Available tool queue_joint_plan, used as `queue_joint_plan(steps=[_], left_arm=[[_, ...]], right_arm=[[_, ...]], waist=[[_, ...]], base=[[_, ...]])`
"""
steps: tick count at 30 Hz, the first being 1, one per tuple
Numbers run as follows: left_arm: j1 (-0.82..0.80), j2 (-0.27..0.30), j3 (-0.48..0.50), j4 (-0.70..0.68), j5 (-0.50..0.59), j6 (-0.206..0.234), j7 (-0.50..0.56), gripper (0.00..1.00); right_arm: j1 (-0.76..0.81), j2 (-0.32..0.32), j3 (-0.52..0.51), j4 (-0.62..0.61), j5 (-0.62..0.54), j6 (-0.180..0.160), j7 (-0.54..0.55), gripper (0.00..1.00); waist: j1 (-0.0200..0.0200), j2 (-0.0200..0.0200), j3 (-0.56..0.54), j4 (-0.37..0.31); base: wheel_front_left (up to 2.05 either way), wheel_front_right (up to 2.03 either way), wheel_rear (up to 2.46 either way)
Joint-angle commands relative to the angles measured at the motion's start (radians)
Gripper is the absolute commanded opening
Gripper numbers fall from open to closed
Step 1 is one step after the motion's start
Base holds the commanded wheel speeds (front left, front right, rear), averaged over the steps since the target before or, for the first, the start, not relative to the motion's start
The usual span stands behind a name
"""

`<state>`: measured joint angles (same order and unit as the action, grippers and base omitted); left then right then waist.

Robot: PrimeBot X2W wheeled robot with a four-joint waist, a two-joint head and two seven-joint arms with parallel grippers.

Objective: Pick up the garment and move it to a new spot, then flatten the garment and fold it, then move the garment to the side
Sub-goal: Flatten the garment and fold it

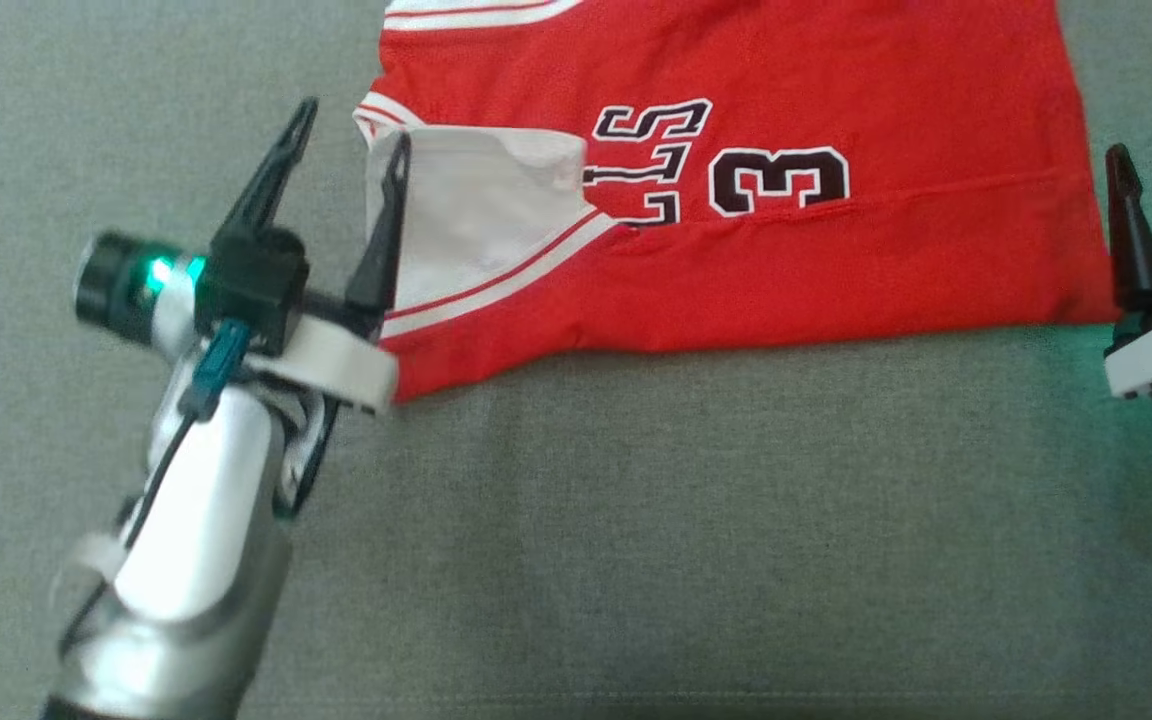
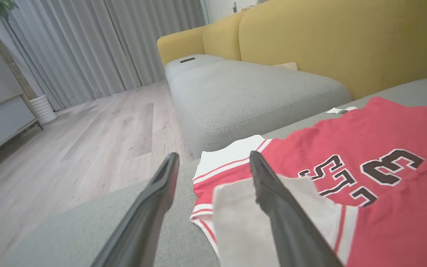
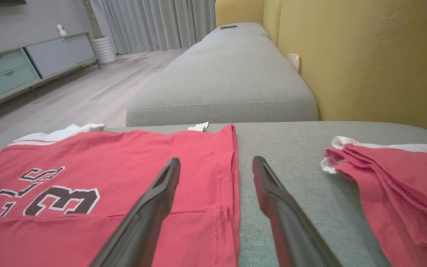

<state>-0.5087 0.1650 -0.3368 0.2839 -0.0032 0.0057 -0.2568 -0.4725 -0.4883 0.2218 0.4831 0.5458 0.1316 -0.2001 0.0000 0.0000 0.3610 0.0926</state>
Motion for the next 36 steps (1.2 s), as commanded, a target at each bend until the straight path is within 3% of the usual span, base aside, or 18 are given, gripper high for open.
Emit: queue_joint_plan(steps=[1,12,22,29,30,31,32,36], left_arm=[[0.022,0.015,0.042,-0.034,-0.014,0.007,-0.005,1.00],[0.346,-0.094,0.137,0.008,-0.260,0.066,-0.003,1.00],[0.298,-0.112,0.088,0.117,-0.334,0.110,0.009,1.00],[0.246,-0.113,0.052,0.213,-0.337,0.104,0.036,1.00],[0.241,-0.113,0.044,0.225,-0.334,0.100,0.044,0.94],[0.235,-0.113,0.028,0.245,-0.332,0.091,0.059,0.34],[0.234,-0.113,0.021,0.252,-0.331,0.086,0.066,0.00],[0.240,-0.109,0.009,0.254,-0.331,0.073,0.069,0.00]], right_arm=[[0.012,-0.013,0.007,-0.021,0.006,-0.001,-0.015,1.00],[0.133,0.053,-0.037,-0.070,0.002,-0.001,-0.052,1.00],[0.143,0.059,-0.060,-0.088,-0.010,-0.001,-0.049,1.00],[0.139,0.066,-0.062,-0.086,-0.013,-0.001,-0.044,1.00],[0.138,0.067,-0.062,-0.085,-0.013,-0.001,-0.043,1.00],[0.137,0.067,-0.065,-0.081,-0.014,-0.001,-0.043,1.00],[0.138,0.068,-0.068,-0.076,-0.014,-0.001,-0.042,1.00],[0.145,0.077,-0.082,-0.037,-0.017,-0.001,-0.004,1.00]], waist=[[0.0000,0.0000,-0.016,-0.001],[0.0000,0.0000,-0.078,-0.026],[0.0000,0.0000,-0.059,-0.041],[0.0000,0.0000,-0.057,-0.048],[0.0000,0.0000,-0.057,-0.049],[0.0000,0.0000,-0.059,-0.050],[0.0000,0.0000,-0.062,-0.050],[0.0000,0.0000,-0.077,-0.047]], base=[[0.00,0.00,0.00],[0.00,0.00,0.00],[0.00,0.00,0.00],[0.00,0.00,0.00],[0.00,0.00,0.00],[0.00,0.00,0.00],[0.00,0.00,0.00],[0.00,0.00,0.00]])
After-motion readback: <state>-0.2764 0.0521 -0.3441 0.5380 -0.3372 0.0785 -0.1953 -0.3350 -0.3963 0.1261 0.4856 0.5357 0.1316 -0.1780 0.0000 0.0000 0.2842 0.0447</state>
